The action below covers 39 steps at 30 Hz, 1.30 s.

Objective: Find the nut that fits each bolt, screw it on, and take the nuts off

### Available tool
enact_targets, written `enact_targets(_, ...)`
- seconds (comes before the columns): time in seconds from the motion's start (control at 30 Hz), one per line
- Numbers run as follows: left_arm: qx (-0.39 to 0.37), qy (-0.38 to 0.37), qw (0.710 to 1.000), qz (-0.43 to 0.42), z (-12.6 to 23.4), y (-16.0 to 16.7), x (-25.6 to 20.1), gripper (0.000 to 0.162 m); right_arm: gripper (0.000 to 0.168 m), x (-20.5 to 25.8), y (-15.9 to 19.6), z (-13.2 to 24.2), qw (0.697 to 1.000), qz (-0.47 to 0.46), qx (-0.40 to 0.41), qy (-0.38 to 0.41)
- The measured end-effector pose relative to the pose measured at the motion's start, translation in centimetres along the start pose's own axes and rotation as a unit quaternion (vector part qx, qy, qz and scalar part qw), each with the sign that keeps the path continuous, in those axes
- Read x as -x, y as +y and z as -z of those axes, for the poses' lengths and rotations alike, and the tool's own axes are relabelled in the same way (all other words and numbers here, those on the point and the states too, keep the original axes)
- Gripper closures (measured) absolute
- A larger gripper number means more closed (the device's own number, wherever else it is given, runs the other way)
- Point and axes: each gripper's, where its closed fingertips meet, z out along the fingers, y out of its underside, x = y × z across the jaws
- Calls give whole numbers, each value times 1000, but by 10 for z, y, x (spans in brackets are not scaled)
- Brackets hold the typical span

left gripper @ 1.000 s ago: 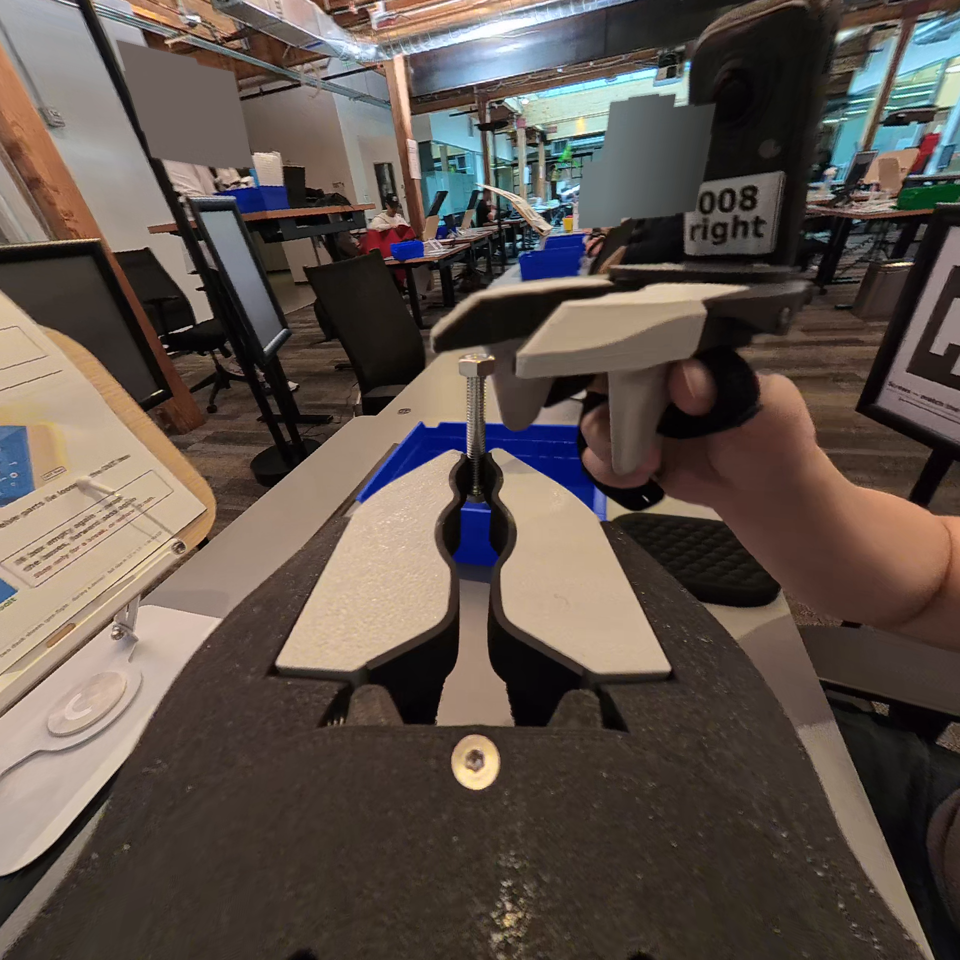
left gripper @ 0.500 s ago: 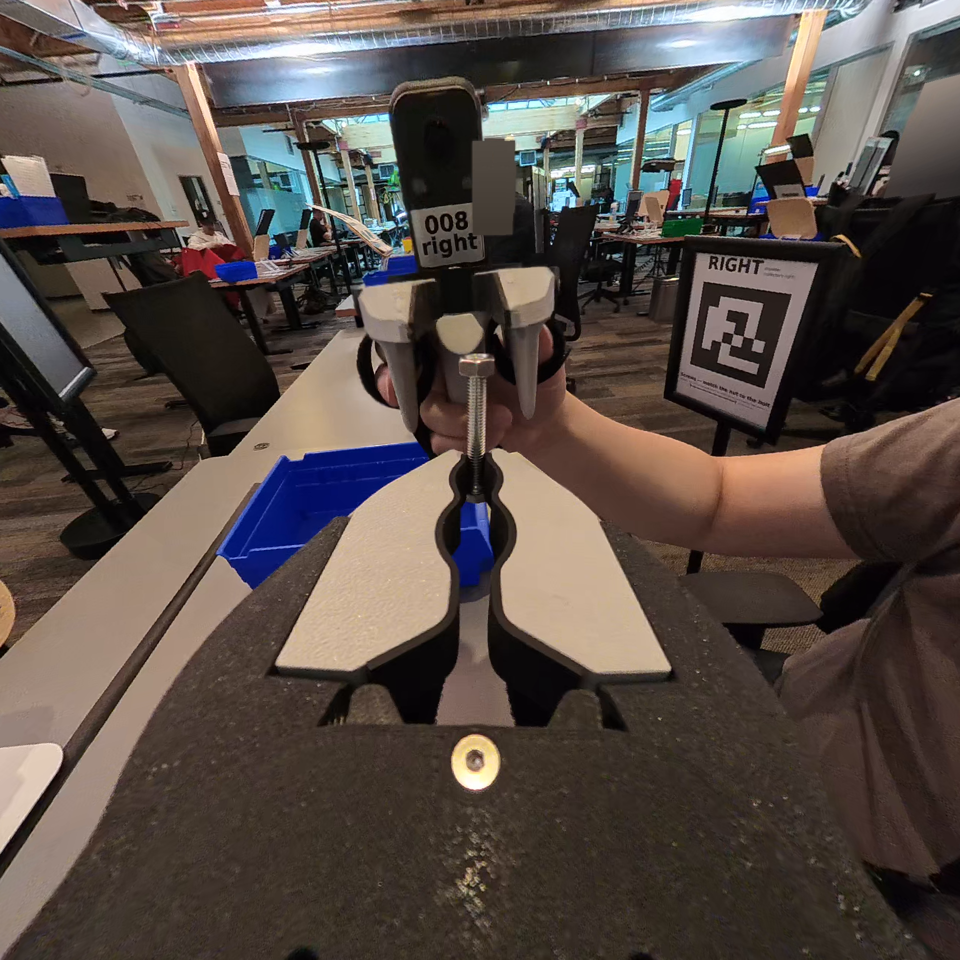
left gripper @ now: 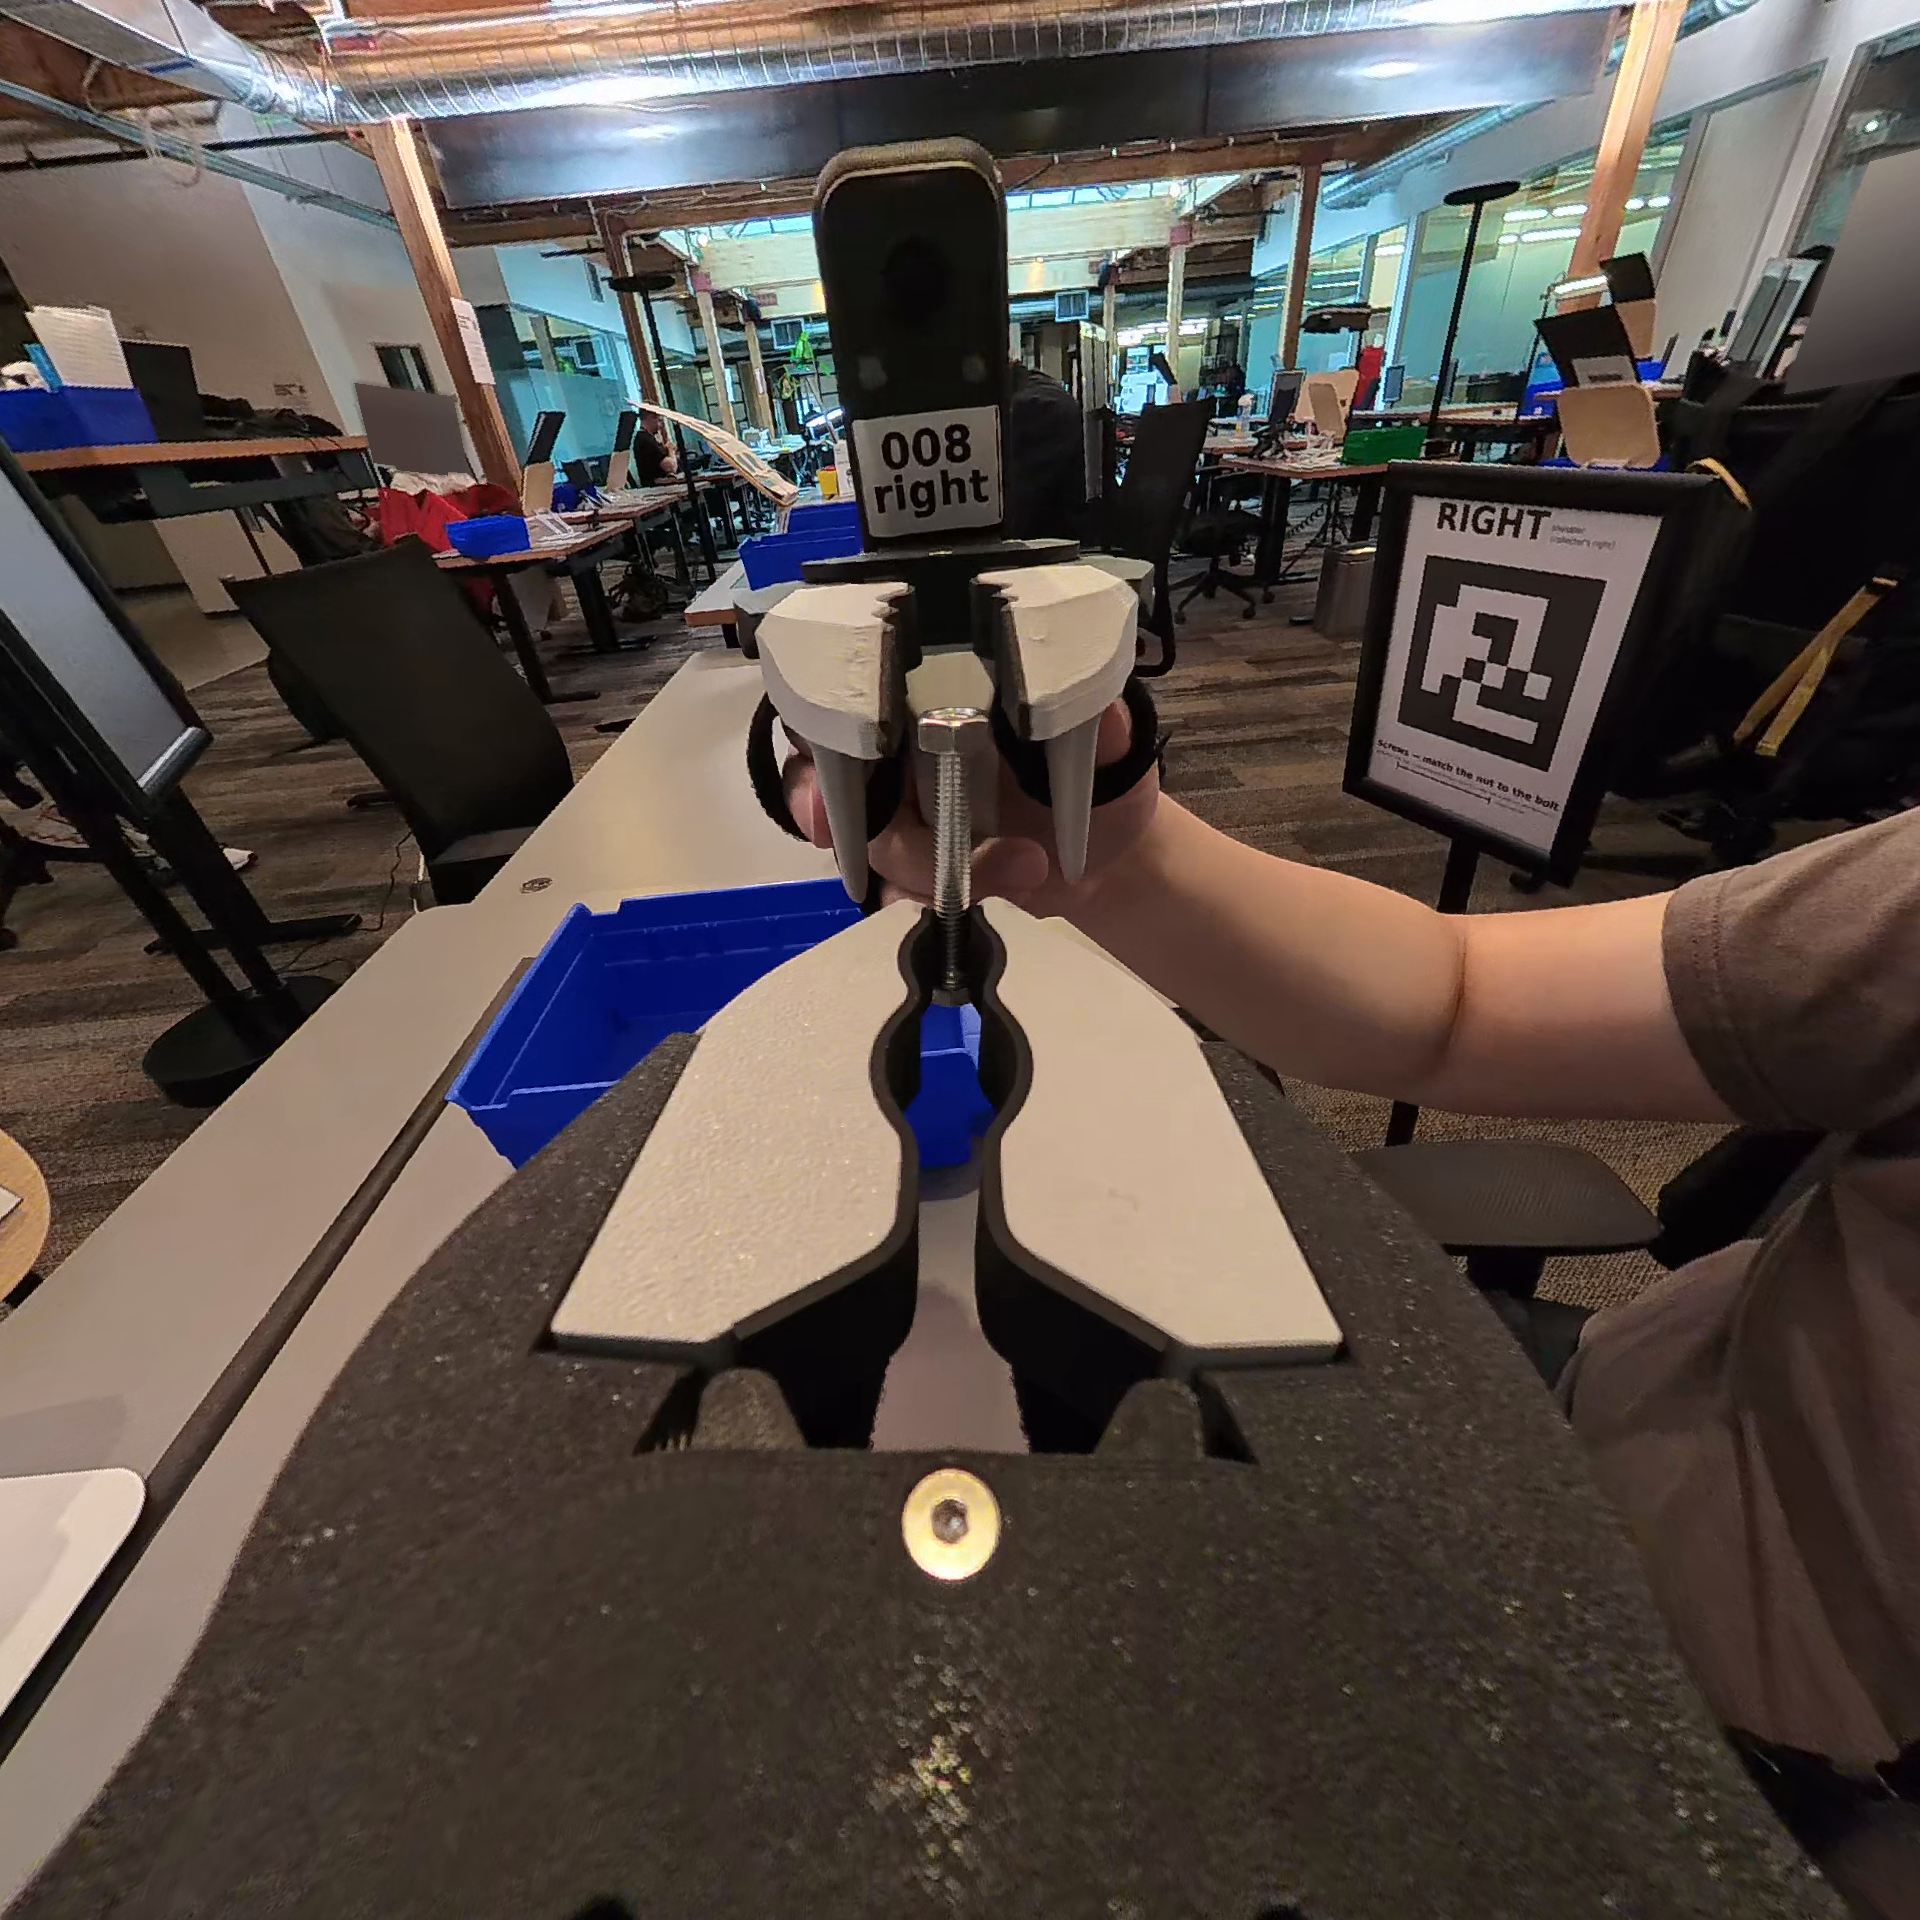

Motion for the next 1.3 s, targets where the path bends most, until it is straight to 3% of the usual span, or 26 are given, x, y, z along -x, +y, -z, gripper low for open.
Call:
enact_targets(0.2, 1, 0, 1000, 0, 0, 0, 0, 157, 158, 0, 2, -1, 1000, 3, 5, -2)
enact_targets(0.7, 3, -32, 999, -12, 1, 0, 6, 157, 157, -5, 2, 0, 999, 26, 2, 42)
enact_targets(0.97, -16, 7, 1000, 8, 1, -4, -2, 157, 157, 0, -2, -2, 998, 43, -19, 36)
enact_targets(1.3, 6, -37, 999, -7, 1, 1, 9, 157, 157, -9, 3, 0, 998, 25, -8, 61)
